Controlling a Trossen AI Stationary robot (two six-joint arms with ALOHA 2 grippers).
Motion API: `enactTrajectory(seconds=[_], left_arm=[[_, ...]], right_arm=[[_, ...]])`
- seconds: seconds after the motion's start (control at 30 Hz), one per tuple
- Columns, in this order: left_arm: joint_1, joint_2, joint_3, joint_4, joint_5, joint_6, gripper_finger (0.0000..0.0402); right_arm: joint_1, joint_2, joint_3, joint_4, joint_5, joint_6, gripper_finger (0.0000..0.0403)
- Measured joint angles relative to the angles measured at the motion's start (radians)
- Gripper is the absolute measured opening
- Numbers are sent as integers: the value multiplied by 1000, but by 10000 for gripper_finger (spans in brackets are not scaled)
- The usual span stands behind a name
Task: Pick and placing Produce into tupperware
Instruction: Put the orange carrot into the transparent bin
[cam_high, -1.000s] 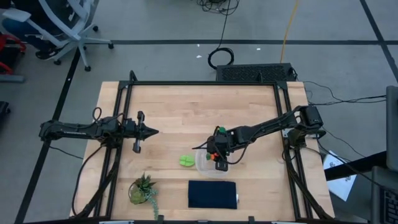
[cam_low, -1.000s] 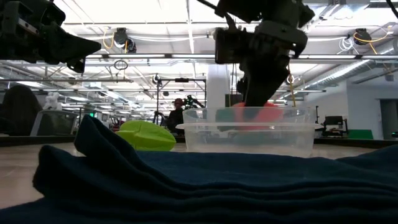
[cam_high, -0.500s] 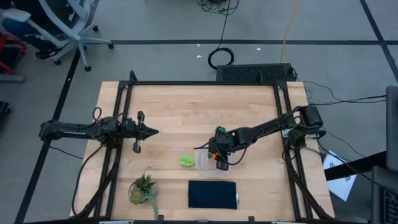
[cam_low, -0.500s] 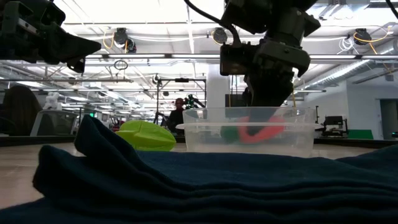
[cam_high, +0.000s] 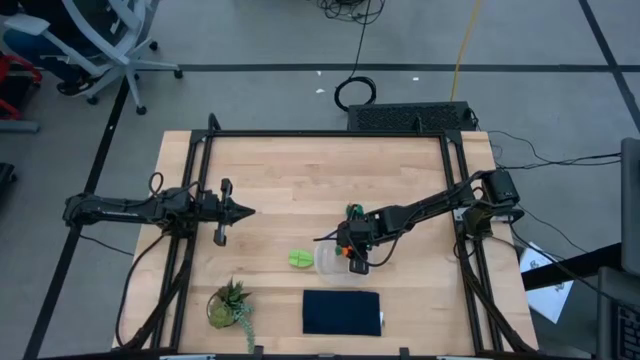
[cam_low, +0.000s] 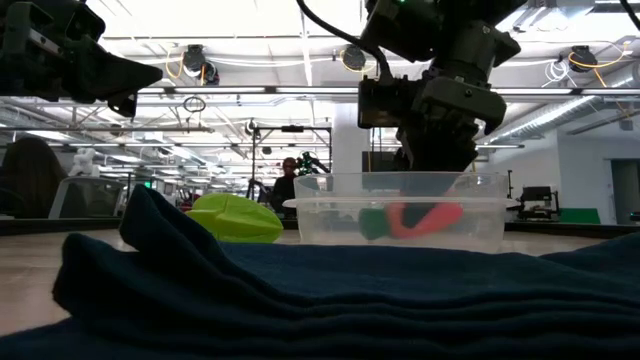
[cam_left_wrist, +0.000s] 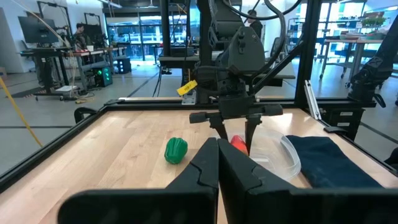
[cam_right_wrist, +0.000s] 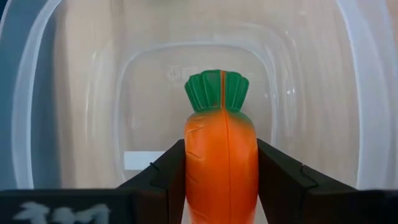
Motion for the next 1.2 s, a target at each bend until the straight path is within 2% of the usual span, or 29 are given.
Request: enactTrajectory(seconds=[0.2,0.63,0.93,1.2], left_arm=[[0,0,0,0,0,0,1],[0,0,0,-1,0,0,1],[0,0,0,-1,0,0,1],[0,0,0,-1,0,0,1]], right_arm=[[0,0,0,2,0,-8,151],[0,0,0,-2,0,2,196],[0,0,0,-2,0,2,200],[-1,-94,0,-11,7,-3,201]])
